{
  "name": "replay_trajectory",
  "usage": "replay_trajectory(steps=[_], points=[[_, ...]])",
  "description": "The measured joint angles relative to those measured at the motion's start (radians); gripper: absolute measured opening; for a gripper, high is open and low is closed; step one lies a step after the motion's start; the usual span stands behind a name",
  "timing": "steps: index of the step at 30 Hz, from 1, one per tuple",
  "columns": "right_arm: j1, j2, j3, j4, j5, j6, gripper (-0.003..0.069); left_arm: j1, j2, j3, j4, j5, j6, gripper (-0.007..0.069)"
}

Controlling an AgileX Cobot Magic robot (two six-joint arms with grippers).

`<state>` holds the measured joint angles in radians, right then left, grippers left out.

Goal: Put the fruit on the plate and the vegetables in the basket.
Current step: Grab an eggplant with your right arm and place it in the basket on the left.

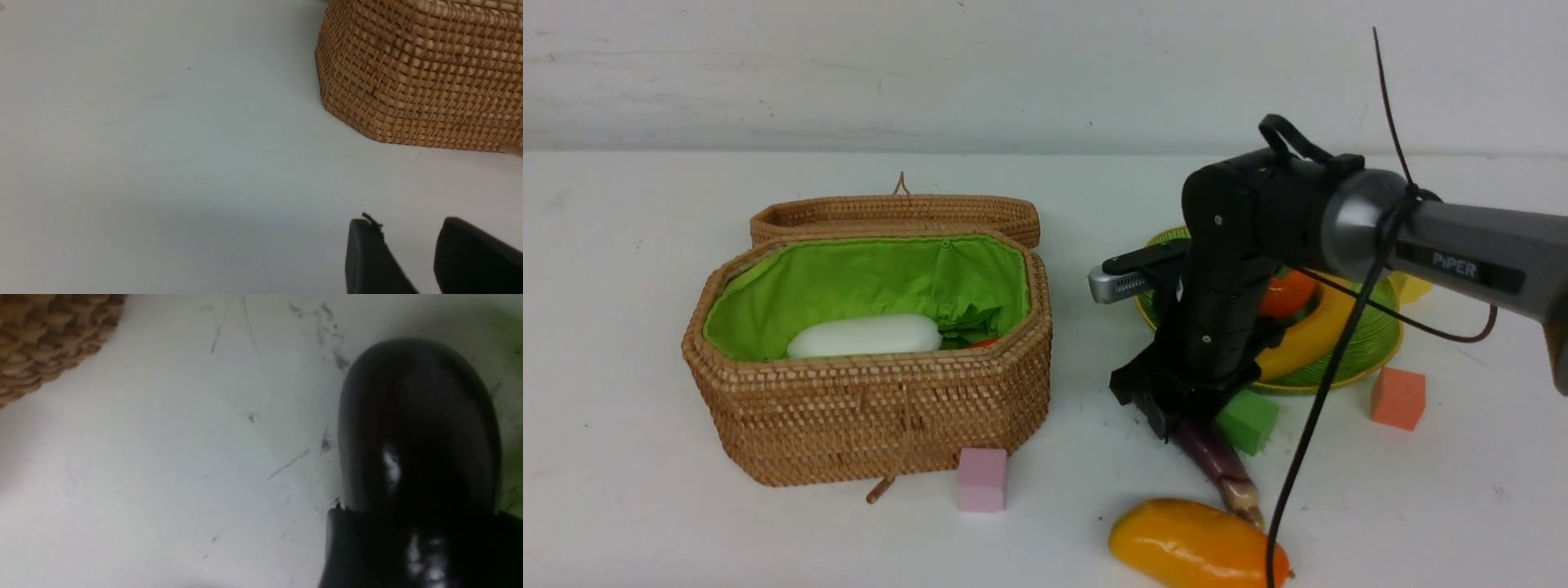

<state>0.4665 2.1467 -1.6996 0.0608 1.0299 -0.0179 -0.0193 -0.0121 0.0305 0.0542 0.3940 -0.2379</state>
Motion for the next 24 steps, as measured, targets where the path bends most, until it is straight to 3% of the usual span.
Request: replay_trajectory(steps=[7,11,18,21,24], points=[[0.0,-0.086,-0.083,-0.084,0.052,-0.005,0.0405,0.0,0.0,0.0,0.0,0.0,0.0,0.0239],[0.0,-0.162,-0.164,-0.048,0.025,-0.055,0.0405,0.0,0.0,0.0,0.0,0.0,0.0,0.0239],[0.066,-0.193,-0.267,0.412,-0.23,-0.424,0.0405,0.0,0.0,0.0,0.0,0.0,0.0,0.0239],[0.123,-0.143,-0.27,0.558,-0.327,-0.614,0.0405,0.0,0.0,0.0,0.0,0.0,0.0,0.0239],[0.161,-0.064,-0.27,0.598,-0.413,-0.727,0.0405,0.0,0.0,0.0,0.0,0.0,-0.001,0.0239]])
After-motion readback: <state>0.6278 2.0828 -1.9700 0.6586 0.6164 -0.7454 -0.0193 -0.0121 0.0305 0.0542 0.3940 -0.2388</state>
